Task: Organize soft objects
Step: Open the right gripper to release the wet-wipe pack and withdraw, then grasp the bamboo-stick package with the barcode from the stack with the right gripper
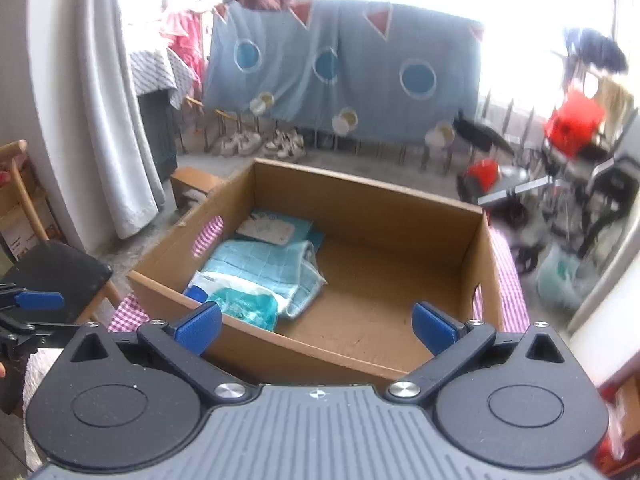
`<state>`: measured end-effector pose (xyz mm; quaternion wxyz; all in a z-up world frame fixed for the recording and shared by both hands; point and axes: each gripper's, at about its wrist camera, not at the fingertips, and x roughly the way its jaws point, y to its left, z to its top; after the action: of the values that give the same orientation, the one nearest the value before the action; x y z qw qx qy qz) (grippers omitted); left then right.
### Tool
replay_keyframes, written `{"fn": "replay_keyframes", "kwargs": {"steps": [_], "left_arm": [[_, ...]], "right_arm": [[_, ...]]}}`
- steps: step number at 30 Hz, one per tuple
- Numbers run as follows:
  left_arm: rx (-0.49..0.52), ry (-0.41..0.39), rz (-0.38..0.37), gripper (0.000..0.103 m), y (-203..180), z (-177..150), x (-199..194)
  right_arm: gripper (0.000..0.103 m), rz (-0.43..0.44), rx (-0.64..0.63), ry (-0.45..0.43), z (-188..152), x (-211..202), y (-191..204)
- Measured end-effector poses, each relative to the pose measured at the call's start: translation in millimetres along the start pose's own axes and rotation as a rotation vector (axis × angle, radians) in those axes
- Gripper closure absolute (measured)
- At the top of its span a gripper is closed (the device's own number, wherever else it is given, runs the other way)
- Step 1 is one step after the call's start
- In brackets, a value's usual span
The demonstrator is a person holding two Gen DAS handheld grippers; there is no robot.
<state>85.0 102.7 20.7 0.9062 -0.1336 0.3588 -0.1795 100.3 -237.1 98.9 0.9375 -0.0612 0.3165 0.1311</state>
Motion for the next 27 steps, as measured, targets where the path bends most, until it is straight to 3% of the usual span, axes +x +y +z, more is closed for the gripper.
{"fn": "replay_keyframes", "kwargs": {"steps": [3, 5, 8, 11, 13, 16, 20, 23, 24, 27], "left_arm": [[-0.023, -0.011, -0.045, 0.0, 2, -10, -3], [-0.011, -0.006, -0.068, 0.0, 2, -16, -1], [0.032, 0.043, -0.05, 0.0, -4, -26, 13], [0.084, 0.102, 0.003, 0.001, -9, -38, 29], [0.109, 0.132, 0.01, 0.001, -12, -45, 38], [0.117, 0.143, -0.001, 0.002, -14, -54, 42], [0.103, 0.152, -0.063, 0.008, -14, -59, 46], [0.115, 0.163, -0.065, 0.016, -15, -61, 51], [0.117, 0.167, -0.065, 0.021, -15, -62, 52], [0.119, 0.17, -0.068, 0.021, -15, -64, 56]], "right_arm": [[0.0, 0.063, 0.014, -0.039, -5, -8, 5], [0.0, 0.173, 0.085, -0.078, -14, -10, 3], [0.0, 0.318, 0.205, -0.031, -28, 6, 4], [0.005, 0.302, 0.234, 0.045, -40, 29, 18], [0.021, 0.307, 0.247, 0.102, -45, 44, 26], [0.037, 0.317, 0.284, 0.182, -55, 61, 34], [0.047, 0.292, 0.275, 0.267, -69, 69, 48], [0.058, 0.249, 0.241, 0.317, -73, 77, 56], [0.059, 0.222, 0.228, 0.333, -73, 81, 58], [0.06, 0.194, 0.221, 0.376, -75, 91, 60]]}}
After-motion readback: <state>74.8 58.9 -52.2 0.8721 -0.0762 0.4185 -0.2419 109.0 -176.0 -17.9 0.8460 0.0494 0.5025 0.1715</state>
